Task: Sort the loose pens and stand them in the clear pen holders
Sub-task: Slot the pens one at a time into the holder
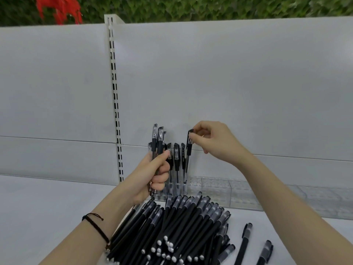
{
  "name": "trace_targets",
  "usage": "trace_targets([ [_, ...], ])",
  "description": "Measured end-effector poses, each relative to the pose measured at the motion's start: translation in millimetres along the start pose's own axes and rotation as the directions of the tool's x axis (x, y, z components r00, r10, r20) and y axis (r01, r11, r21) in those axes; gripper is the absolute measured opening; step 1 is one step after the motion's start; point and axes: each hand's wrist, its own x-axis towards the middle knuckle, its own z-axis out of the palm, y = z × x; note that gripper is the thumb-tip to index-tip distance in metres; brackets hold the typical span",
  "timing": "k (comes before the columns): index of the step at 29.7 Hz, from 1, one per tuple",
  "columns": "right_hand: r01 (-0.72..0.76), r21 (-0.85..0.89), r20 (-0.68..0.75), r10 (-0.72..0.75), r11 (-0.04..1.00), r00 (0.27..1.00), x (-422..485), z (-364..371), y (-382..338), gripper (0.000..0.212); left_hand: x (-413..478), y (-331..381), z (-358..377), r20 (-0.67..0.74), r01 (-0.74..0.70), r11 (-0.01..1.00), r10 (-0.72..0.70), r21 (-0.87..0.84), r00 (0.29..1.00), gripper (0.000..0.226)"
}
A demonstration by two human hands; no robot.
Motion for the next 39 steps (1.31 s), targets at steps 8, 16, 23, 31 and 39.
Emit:
trace_targets([
  [8, -0.068, -0.181, 0.183, 0.102, 0.981, 0.978, -2, 10, 14, 0.021, -2, -4, 4, 0.045, -0.069, 0.996, 0.072, -0.051, 0.996, 0.024],
  [16, -0.059, -0.003, 0.126, 0.059, 0.998, 0.990, -3, 0, -4, 0.034, -3, -13, 9, 0.090, -0.139, 0.977, 0.125, 0.161, 0.988, 0.036],
  [23, -0.179, 0.302, 0.177, 0.129, 0.936, 0.976, -2, -2, -3, 0.016, -4, -14, 14, 0.113, -0.154, 0.981, 0.141, 0.115, 0.984, 0.038],
  [31, -0.269, 0.451, 0.222, 0.185, 0.851, 0.957, 0, 0, -1, 0.015, -5, -12, 12, 0.109, -0.165, 0.980, 0.153, 0.112, 0.982, 0.036],
  [39, -0.090, 0.431, -0.177, 0.182, 0.898, 0.967, 6, -24, 4, 0.018, 1, -13, 4, -0.085, -0.120, 0.980, 0.135, 0.160, 0.987, 0.030],
])
